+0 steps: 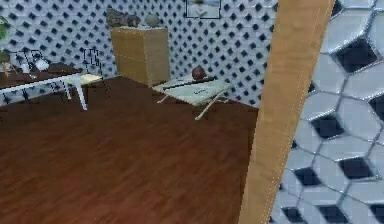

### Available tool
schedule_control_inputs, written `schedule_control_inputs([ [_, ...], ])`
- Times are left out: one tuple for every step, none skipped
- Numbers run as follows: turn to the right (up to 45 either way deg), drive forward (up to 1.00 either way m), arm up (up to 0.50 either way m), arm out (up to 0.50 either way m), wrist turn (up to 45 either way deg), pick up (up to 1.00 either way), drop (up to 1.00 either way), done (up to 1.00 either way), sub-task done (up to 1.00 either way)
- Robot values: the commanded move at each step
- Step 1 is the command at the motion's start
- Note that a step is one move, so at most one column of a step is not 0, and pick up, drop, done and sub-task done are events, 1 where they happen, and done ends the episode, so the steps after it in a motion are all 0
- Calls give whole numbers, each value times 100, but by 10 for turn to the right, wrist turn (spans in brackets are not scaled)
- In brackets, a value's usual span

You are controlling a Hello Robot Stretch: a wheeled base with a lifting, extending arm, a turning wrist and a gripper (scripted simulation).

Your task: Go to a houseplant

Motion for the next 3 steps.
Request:
schedule_control_inputs([
  [-420, 0, 0, 0, 0, 0, 0, 0, 0],
  [0, 100, 0, 0, 0, 0, 0, 0, 0],
  [-120, 0, 0, 0, 0, 0, 0, 0, 0],
])
